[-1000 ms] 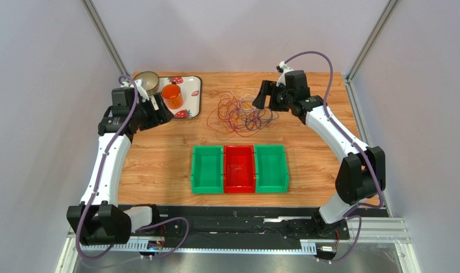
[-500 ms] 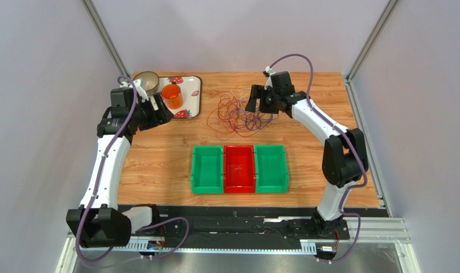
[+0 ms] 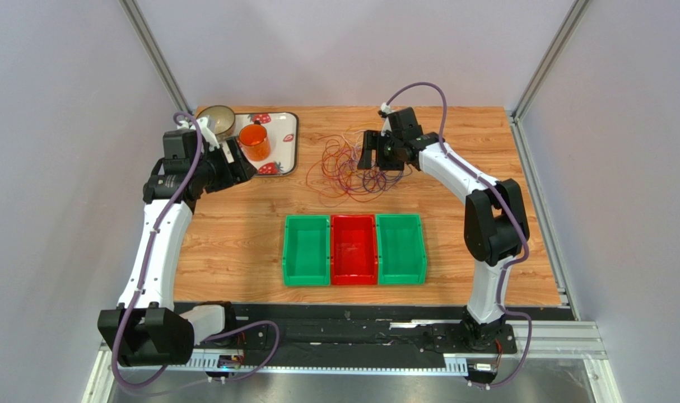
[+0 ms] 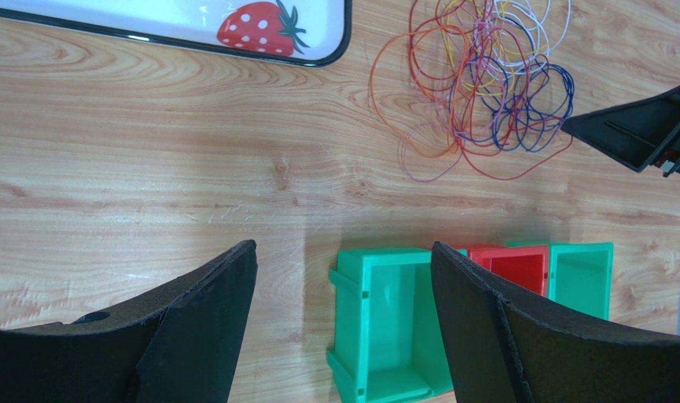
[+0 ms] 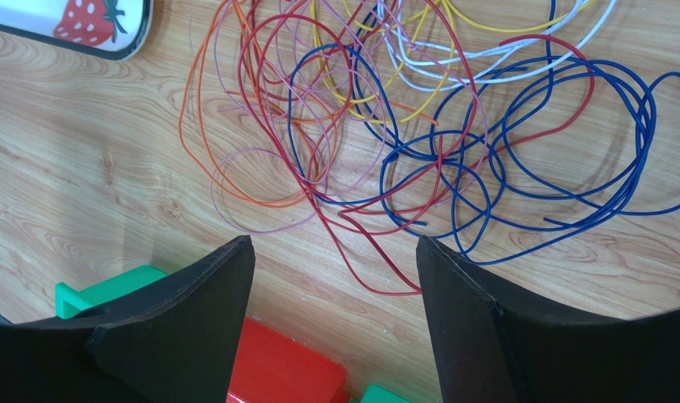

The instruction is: Untangle the cables

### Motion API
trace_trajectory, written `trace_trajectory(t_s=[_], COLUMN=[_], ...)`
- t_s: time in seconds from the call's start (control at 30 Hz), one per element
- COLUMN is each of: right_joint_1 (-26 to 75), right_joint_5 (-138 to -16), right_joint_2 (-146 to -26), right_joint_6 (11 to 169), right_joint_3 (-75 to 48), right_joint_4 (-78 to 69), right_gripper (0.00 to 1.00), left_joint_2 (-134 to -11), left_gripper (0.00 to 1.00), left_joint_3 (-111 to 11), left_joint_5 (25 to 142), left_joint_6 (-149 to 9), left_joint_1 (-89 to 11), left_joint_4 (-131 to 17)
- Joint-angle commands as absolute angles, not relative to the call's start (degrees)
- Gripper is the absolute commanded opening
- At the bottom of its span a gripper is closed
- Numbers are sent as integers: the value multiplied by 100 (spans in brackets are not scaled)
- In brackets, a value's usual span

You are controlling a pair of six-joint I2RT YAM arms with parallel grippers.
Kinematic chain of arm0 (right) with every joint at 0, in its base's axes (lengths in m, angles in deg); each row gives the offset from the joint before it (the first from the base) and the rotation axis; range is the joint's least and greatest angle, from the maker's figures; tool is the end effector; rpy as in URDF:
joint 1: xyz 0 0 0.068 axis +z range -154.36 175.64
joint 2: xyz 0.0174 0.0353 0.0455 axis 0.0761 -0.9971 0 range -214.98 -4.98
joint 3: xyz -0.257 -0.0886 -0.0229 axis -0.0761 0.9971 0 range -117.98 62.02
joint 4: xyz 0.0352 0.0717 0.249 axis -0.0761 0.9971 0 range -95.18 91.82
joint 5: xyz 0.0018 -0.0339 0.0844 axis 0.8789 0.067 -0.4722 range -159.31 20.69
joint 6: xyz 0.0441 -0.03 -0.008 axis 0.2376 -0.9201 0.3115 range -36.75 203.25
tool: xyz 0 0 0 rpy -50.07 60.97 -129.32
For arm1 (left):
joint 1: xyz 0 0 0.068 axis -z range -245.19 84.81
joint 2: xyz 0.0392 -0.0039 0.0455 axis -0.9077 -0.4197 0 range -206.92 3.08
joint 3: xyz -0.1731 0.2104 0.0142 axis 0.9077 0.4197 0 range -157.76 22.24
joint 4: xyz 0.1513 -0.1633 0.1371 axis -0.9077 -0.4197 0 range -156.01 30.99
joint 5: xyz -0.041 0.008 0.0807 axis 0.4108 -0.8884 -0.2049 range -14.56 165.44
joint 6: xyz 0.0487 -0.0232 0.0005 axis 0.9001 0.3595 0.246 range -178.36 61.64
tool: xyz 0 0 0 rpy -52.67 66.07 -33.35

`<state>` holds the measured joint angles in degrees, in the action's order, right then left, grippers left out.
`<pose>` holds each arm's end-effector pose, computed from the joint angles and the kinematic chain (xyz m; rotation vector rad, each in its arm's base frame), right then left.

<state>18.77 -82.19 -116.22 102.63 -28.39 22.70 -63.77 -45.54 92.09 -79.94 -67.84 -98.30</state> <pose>0.3995 0.1793 0.2468 -0.1871 2.4779 0.6003 0.2452 0.0012 0.3531 -0.3164 2.2326 -0.5035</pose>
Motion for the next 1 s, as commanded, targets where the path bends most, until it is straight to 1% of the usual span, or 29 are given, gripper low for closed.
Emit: trace_trajectory(t_s=[0.0,0.1,0.13,0.3,0.33,0.43,0.5,0.53,0.6,0.63,0.83,0.97], right_joint_1=[1972,1998,1990,1998,2007,2007,2007,1998,2007,2007,2060,2069], right_joint_5=[-8021,-7880,-7862,-7757,-7748,-7678,-7625,-7625,-7642,-7634,-7537,-7712], right_joint_2=[-11642,-11704,-11730,-11853,-11862,-11941,-11959,-11950,-11915,-11897,-11231,-10589], right_joint_6=[10057,9969,9960,9890,9872,9820,9802,9811,9802,9802,9837,9960], right_joint_3=[-3027,-3000,-3026,-3079,-3097,-3176,-3228,-3255,-3395,-3474,-4572,-5117], right_joint_4=[2374,2409,2426,2479,2479,2532,2576,2602,2690,2742,3051,2526], right_gripper=[73,73,69,63,61,52,38,23,6,0,0,0], left_joint_2=[-6214,-6205,-6205,-6205,-6196,-6196,-6196,-6196,-6196,-6196,-6205,-6214], left_gripper=[84,84,84,84,84,84,84,84,84,84,84,84], left_joint_3=[-4640,-4640,-4640,-4640,-4640,-4631,-4631,-4631,-4631,-4631,-4622,-4622], left_joint_5=[9302,9311,9311,9329,9320,9329,9329,9329,9337,9337,9346,9355], left_joint_6=[-7910,-7919,-7919,-7919,-7919,-7919,-7919,-7919,-7919,-7919,-7928,-7928], left_joint_1=[-6809,-6809,-6809,-6809,-6809,-6809,-6809,-6809,-6800,-6809,-6809,-6809], left_joint_4=[-9839,-9839,-9838,-9838,-9838,-9838,-9839,-9838,-9838,-9838,-9830,-9830])
